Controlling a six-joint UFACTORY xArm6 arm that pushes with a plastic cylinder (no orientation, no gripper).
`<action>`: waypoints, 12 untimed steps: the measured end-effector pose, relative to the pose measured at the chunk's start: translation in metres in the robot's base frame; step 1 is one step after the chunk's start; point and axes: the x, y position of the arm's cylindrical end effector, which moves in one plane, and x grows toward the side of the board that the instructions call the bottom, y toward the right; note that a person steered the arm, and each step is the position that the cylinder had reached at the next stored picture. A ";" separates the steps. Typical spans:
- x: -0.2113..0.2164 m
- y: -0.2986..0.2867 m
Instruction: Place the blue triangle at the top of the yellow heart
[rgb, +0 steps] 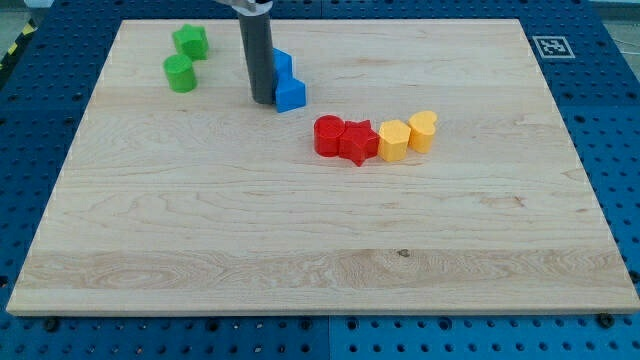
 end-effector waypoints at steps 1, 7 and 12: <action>0.000 0.031; -0.025 0.126; -0.043 0.168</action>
